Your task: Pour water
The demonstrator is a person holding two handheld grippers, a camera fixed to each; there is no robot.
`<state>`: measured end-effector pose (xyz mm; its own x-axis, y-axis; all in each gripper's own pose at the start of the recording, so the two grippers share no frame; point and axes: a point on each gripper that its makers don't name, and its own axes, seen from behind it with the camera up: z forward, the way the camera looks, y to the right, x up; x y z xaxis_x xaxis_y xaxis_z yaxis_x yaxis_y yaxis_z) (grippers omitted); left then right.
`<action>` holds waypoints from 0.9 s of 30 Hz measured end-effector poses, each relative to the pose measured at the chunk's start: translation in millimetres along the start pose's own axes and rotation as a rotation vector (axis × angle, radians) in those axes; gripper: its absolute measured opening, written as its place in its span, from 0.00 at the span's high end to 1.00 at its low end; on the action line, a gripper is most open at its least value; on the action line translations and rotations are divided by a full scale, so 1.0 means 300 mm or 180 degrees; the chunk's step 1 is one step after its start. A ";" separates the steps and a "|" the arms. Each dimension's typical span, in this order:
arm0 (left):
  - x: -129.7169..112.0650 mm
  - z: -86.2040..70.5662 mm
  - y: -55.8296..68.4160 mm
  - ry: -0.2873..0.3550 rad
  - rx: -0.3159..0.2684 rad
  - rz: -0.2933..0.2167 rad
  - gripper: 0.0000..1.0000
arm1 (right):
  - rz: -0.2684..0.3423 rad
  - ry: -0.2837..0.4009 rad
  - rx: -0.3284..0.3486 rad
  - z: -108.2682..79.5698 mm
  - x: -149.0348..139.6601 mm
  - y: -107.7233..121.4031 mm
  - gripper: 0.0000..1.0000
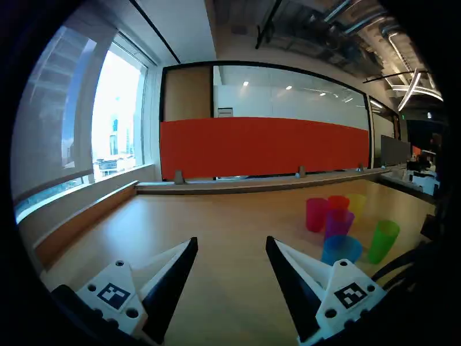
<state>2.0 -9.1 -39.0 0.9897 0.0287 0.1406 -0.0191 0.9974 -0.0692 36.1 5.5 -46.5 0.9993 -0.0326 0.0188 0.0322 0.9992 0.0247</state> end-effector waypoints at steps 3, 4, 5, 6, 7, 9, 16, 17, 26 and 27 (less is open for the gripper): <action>0.004 0.006 -0.009 0.0010 0.0058 -0.0032 0.13 | 0.0056 0.0025 -0.0058 0.002 0.010 0.009 0.02; 0.012 0.008 -0.009 0.0022 0.0071 -0.0044 0.13 | 0.0066 0.0022 -0.0075 0.003 0.011 0.011 0.02; 0.018 0.009 -0.010 0.0034 0.0083 -0.0055 0.13 | 0.0075 0.0020 -0.0090 0.004 0.012 0.013 0.02; 0.027 0.010 -0.011 0.0053 0.0094 -0.0063 0.13 | 0.0082 0.0016 -0.0102 0.006 0.012 0.014 0.02; 0.039 0.010 -0.012 0.0088 0.0106 -0.0068 0.13 | 0.0086 0.0010 -0.0108 0.007 0.011 0.012 0.02; 0.061 0.011 -0.015 0.0147 0.0132 -0.0071 0.13 | 0.0094 -0.0004 -0.0121 0.010 0.010 0.009 0.02; 0.112 0.015 -0.021 0.0306 0.0293 0.0020 0.13 | 0.0105 -0.0046 -0.0170 0.024 0.015 0.008 0.02; 0.114 0.016 -0.021 0.0328 0.0310 0.0030 0.13 | 0.0106 -0.0045 -0.0177 0.026 0.017 0.008 0.02; 0.115 0.036 -0.009 0.0471 0.0326 -0.0085 0.13 | 0.0122 -0.0061 -0.0136 0.046 0.043 -0.031 0.02; 0.112 0.040 -0.008 0.0478 0.0324 -0.0102 0.13 | 0.0122 -0.0063 -0.0129 0.047 0.045 -0.036 0.02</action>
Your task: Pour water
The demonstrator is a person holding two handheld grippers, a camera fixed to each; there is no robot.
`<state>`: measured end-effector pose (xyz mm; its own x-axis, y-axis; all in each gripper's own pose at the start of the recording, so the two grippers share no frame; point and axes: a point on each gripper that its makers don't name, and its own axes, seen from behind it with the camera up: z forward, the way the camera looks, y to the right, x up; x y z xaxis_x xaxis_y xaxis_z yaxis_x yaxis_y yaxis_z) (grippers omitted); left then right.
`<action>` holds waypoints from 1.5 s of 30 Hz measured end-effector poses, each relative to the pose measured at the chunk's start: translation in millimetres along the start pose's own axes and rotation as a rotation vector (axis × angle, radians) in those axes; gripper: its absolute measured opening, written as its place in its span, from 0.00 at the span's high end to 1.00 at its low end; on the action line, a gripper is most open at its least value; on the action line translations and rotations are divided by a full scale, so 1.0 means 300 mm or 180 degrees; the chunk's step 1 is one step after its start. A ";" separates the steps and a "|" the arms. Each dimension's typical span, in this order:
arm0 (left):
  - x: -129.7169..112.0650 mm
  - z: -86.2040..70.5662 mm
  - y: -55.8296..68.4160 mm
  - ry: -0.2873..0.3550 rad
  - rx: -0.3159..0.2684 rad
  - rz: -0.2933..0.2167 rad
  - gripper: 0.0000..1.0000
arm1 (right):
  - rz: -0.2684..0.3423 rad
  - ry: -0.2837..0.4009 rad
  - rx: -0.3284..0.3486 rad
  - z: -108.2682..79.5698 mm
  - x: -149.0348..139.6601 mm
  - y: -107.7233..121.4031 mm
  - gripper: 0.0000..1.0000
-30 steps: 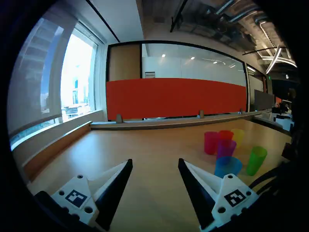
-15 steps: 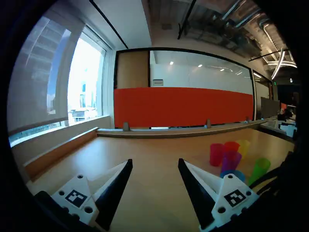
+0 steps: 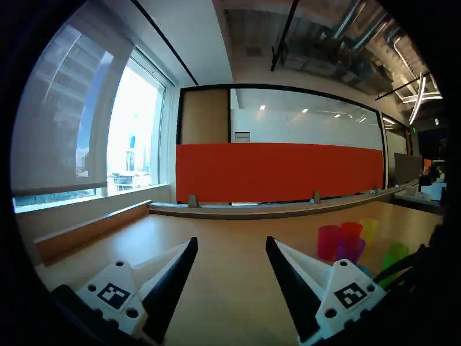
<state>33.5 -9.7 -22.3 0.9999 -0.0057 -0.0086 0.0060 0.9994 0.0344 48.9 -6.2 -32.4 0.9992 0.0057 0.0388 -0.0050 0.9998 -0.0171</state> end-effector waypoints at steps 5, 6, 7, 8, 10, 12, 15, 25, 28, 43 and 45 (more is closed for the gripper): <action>-0.029 0.022 0.009 -0.0020 -0.0013 -0.0016 0.13 | -0.0007 -0.0008 0.0009 -0.003 0.010 -0.015 0.02; -0.033 0.027 0.010 -0.0019 -0.0013 -0.0011 0.13 | -0.0010 -0.0010 0.0007 -0.003 0.012 -0.016 0.02; -0.037 0.032 0.013 -0.0014 -0.0015 -0.0004 0.13 | -0.0015 -0.0016 0.0004 -0.003 0.013 -0.015 0.02; -0.040 0.036 0.015 -0.0009 -0.0016 0.0001 0.13 | -0.0019 -0.0020 0.0001 -0.003 0.014 -0.015 0.02; -0.046 0.044 0.018 0.0003 -0.0021 0.0007 0.13 | -0.0031 -0.0025 -0.0004 -0.003 0.012 -0.013 0.02; -0.052 0.051 0.019 0.0012 -0.0022 0.0011 0.13 | -0.0044 -0.0028 -0.0008 -0.004 0.010 -0.011 0.02; -0.066 0.060 0.011 0.0012 0.0001 0.0022 0.13 | -0.0058 -0.0036 -0.0009 -0.004 0.010 -0.012 0.02; -0.092 0.080 0.009 0.0016 -0.0010 -0.0009 0.13 | -0.0033 -0.0032 0.0005 -0.010 0.025 -0.018 0.02; -0.097 0.081 0.007 0.0007 -0.0008 0.0000 0.13 | -0.0028 -0.0027 0.0004 -0.013 0.032 -0.018 0.02; -0.104 0.080 0.003 -0.0017 0.0000 0.0013 0.13 | -0.0029 -0.0008 0.0006 -0.022 0.042 -0.012 0.02; -0.106 0.080 0.004 -0.0017 0.0002 0.0013 0.13 | -0.0034 -0.0004 0.0012 -0.026 0.044 -0.013 0.02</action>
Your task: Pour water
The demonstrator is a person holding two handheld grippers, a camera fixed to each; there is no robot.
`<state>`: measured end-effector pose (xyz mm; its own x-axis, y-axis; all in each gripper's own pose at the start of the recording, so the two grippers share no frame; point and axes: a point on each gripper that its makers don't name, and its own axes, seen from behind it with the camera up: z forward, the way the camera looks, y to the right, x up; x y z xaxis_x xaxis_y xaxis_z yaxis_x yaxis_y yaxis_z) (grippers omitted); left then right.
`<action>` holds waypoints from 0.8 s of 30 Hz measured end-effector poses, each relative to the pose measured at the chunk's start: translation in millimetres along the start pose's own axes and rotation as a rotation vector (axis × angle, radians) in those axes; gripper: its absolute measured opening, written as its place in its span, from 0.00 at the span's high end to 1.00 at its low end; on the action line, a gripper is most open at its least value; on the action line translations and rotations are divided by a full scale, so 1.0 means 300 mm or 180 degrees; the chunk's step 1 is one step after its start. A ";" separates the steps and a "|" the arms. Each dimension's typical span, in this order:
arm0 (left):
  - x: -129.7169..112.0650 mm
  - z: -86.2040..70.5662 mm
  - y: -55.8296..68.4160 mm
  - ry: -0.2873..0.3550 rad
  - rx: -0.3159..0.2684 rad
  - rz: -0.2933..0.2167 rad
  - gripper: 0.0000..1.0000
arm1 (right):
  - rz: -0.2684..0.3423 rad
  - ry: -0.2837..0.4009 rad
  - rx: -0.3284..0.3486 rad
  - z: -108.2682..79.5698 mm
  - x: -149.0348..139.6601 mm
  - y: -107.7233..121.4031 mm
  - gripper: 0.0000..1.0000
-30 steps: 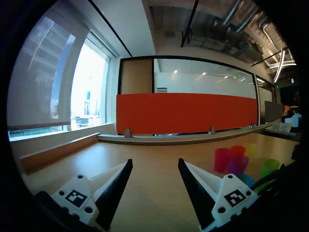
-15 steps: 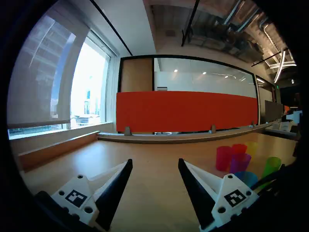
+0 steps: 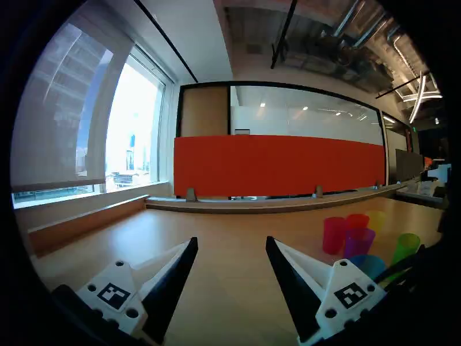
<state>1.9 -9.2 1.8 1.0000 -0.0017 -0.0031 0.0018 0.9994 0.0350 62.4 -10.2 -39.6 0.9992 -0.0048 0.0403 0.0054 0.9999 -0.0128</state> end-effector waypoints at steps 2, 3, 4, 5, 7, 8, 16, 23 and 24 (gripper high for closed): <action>-0.002 0.000 0.000 0.0001 0.0001 0.0000 0.13 | -0.0008 0.0002 0.0003 -0.002 0.001 0.000 0.02; -0.003 0.000 0.000 0.0000 0.0001 0.0001 0.13 | -0.0015 0.0003 0.0005 -0.002 0.001 0.000 0.02; -0.003 0.001 0.000 -0.0003 0.0001 0.0003 0.13 | -0.0028 0.0005 0.0010 -0.003 0.002 0.000 0.02; -0.003 0.001 0.000 -0.0006 0.0001 0.0004 0.13 | -0.0039 0.0007 0.0015 -0.003 0.003 0.000 0.02; -0.003 0.000 0.001 -0.0009 0.0000 0.0004 0.12 | -0.0079 0.0021 0.0027 -0.006 0.012 -0.001 0.02; -0.002 0.000 0.001 -0.0009 0.0000 0.0004 0.10 | -0.0100 0.0030 0.0034 -0.007 0.017 -0.002 0.02; -0.004 -0.001 0.001 -0.0011 0.0002 0.0007 0.10 | -0.0221 0.0155 0.0069 -0.020 0.068 0.000 0.02; -0.005 0.000 0.001 -0.0010 0.0003 0.0004 0.10 | -0.0198 0.0254 0.0108 -0.016 0.067 0.005 0.02; -0.005 0.000 0.001 -0.0010 0.0003 0.0004 0.10 | -0.0188 0.0270 0.0109 -0.014 0.066 0.006 0.02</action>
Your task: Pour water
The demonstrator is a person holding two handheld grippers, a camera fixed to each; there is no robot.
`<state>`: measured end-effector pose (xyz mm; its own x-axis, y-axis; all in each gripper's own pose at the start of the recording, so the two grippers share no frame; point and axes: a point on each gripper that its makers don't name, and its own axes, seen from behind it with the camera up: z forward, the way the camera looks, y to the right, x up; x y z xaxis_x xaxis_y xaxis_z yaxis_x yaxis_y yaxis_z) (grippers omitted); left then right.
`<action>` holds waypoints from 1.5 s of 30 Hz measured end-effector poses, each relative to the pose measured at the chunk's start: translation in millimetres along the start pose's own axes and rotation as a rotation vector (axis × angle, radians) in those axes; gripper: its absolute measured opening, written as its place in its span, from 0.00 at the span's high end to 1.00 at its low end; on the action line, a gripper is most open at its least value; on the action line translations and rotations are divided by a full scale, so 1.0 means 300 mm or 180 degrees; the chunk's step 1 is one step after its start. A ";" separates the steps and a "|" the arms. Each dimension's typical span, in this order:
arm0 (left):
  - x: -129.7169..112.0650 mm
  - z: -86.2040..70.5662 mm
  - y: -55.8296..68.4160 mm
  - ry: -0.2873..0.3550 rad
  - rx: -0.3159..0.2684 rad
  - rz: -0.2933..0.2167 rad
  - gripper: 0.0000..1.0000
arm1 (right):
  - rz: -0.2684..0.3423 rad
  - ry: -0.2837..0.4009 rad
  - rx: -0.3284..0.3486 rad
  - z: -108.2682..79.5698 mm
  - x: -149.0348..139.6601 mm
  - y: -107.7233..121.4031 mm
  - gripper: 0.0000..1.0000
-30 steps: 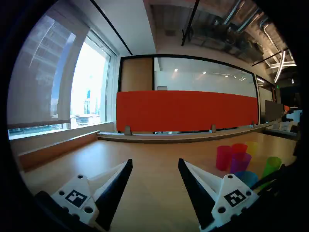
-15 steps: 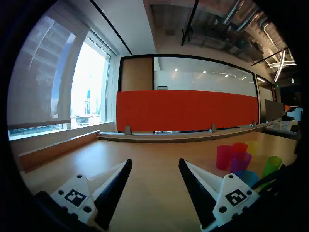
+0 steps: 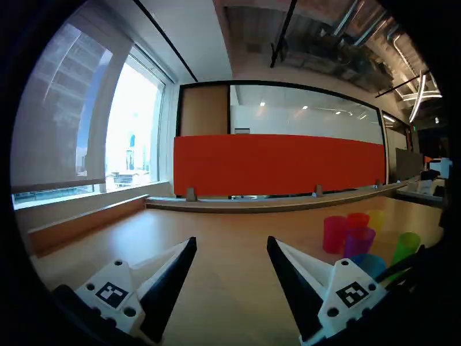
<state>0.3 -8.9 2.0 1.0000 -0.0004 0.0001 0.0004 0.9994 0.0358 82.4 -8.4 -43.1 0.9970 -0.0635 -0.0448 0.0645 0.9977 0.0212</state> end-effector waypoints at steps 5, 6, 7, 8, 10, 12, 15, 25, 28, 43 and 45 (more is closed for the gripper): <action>0.000 0.000 0.000 0.0000 0.0000 0.0002 0.10 | 0.0063 0.0113 -0.0032 0.007 0.002 0.014 0.02; 0.000 0.000 0.000 0.0000 0.0000 0.0001 0.10 | 0.0074 0.0136 -0.0036 0.008 0.002 0.017 0.02; 0.000 0.000 0.000 0.0000 0.0000 0.0001 0.10 | 0.0087 0.0160 -0.0038 0.009 -0.001 0.020 0.02; 0.000 0.000 0.000 0.0000 0.0000 0.0001 0.10 | 0.0098 0.0181 -0.0040 0.010 -0.003 0.023 0.02; 0.000 0.000 0.000 0.0000 0.0000 0.0002 0.10 | 0.0133 0.0205 -0.0030 0.014 -0.014 0.024 0.02; 0.001 0.000 0.000 0.0000 0.0000 0.0003 0.10 | 0.0170 0.0219 -0.0017 0.018 -0.027 0.024 0.01; 0.000 0.000 -0.001 0.0000 0.0000 0.0002 0.10 | 0.0237 0.0238 -0.0007 0.026 -0.045 0.027 0.01; 0.001 0.000 0.000 0.0000 0.0000 0.0002 0.10 | 0.0398 0.0223 -0.0032 0.072 -0.125 0.049 0.01; 0.001 0.000 0.000 0.0000 0.0000 0.0002 0.10 | 0.0431 0.0201 -0.0031 0.078 -0.149 0.050 0.01; 0.002 0.000 0.001 0.0000 0.0001 0.0002 0.10 | 0.0347 0.0085 -0.0073 0.112 -0.216 0.049 0.01; 0.002 0.000 0.001 0.0000 0.0001 0.0002 0.10 | 0.0349 0.0063 -0.0074 0.114 -0.226 0.045 0.01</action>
<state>0.8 -8.5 2.0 1.0000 0.0002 0.0002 -0.0002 0.9993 0.0361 17.3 8.7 -5.6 0.9969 0.0464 -0.0633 -0.0462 0.9989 0.0040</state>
